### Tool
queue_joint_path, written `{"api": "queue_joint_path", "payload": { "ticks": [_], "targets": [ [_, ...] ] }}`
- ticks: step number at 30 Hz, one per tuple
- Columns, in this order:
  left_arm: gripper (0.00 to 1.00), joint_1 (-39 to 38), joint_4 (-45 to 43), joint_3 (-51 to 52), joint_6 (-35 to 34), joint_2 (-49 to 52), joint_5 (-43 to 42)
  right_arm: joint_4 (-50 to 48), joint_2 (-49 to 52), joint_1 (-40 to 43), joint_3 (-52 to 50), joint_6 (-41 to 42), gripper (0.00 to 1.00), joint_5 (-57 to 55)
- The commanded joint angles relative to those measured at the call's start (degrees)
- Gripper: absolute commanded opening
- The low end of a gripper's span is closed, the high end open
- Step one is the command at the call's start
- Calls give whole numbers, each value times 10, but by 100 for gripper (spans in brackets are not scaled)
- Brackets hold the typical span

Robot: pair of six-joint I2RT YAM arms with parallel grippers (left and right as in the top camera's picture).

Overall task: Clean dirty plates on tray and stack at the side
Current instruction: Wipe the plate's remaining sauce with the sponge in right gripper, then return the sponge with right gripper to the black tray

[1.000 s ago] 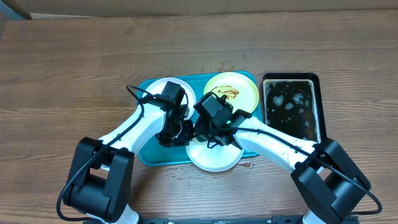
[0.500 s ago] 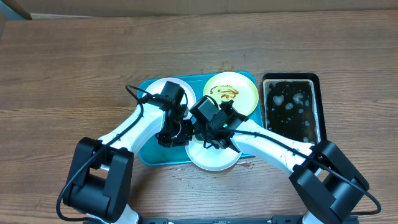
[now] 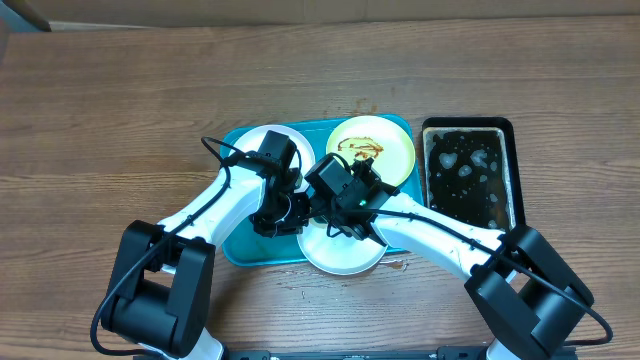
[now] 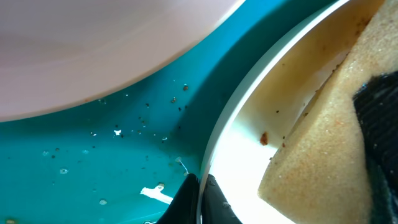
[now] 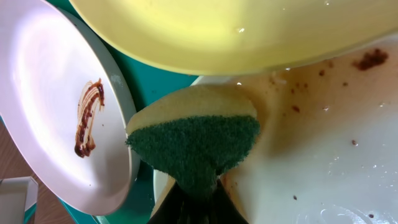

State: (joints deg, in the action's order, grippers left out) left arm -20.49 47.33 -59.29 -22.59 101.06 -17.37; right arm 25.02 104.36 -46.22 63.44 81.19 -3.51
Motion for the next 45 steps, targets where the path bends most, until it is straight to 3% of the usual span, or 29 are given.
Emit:
{"api": "queue_joint_path", "payload": {
  "ticks": [1, 11, 24, 37, 45],
  "targets": [
    [4, -5, 0, -5, -8, 5, -14, -5, 1, -7, 2, -2, 4, -7],
    [4, -5, 0, -5, -8, 5, -14, 25, 22, -14, 2, -8, 4, -7],
    [4, -5, 6, -5, -7, 5, -12, 146, 22, 45, 4, -320, 4, 68],
    [4, -4, 4, -6, -13, 4, 13, 260, 9, 90, 27, -480, 4, 86],
    [4, 3, 34, -42, -32, -8, 99, 309, -96, 102, 77, -522, 4, 86]
  ]
}}
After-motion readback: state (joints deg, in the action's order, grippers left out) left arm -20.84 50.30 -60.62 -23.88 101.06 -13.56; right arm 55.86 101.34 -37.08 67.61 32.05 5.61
